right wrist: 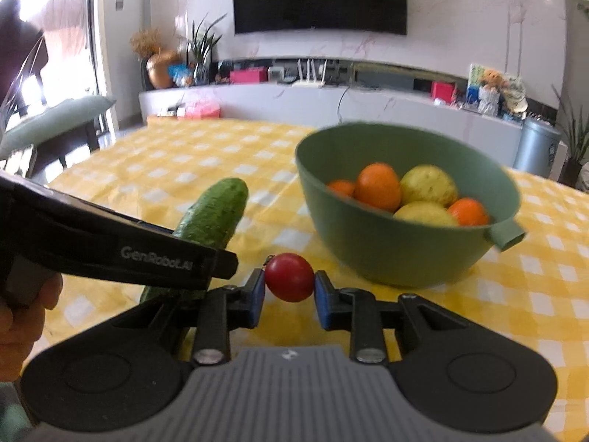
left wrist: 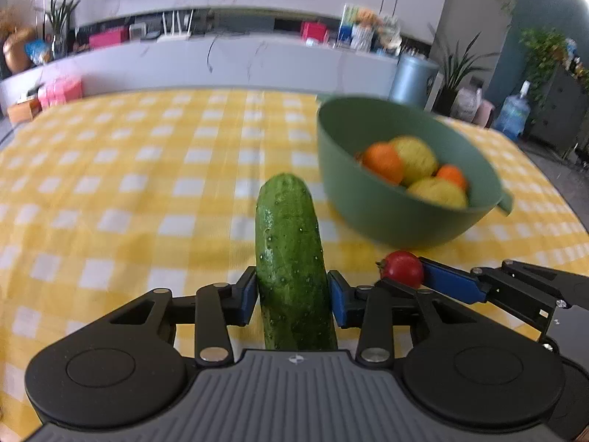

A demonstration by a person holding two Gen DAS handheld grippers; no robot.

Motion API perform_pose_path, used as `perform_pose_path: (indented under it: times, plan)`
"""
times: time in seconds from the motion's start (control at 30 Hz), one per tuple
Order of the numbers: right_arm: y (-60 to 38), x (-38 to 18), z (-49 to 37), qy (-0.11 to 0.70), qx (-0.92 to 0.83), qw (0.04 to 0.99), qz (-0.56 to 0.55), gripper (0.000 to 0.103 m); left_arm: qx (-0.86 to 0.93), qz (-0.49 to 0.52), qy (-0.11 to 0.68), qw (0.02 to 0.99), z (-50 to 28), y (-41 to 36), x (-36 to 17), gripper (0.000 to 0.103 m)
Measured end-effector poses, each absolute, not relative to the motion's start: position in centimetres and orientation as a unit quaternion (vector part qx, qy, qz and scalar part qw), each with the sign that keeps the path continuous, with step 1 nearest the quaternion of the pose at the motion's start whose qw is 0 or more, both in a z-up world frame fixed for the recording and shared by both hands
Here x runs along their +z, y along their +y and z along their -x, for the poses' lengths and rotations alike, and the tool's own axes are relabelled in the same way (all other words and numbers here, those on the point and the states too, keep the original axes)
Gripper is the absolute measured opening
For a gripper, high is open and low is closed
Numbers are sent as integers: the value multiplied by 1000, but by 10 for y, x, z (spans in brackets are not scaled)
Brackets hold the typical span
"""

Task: Organize fruits
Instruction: 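Carry the cucumber and tomato over the green colander with both tools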

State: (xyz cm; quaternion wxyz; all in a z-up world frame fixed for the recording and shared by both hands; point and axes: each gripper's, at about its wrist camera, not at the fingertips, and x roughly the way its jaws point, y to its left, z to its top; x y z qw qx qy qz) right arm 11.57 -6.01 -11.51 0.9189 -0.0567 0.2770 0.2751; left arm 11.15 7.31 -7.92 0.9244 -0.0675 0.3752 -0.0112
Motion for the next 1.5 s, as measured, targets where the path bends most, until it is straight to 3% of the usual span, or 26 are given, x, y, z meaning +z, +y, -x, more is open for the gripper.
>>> perform_pose_path:
  times: [0.37,0.67,0.83,1.07,1.5]
  plan:
    - [-93,-79,-90,194,248,949,11,25,-65,97,305,945,-106,67,-18,43]
    - [-120,-52,-116,166,194,967,-7,25,-110,180,279,937,-156,76,15,43]
    - [-131,-52,-134,180,177,967,-19,25,-127,260,298,910,-196,83,-1,43]
    - [-136,-59,-149,197,173,965,-5,25,-115,293,359,879,-236,80,-44,43]
    - [-131,-70,-177,237,177,955,4,25,-82,280,407,866,-245,80,-67,45]
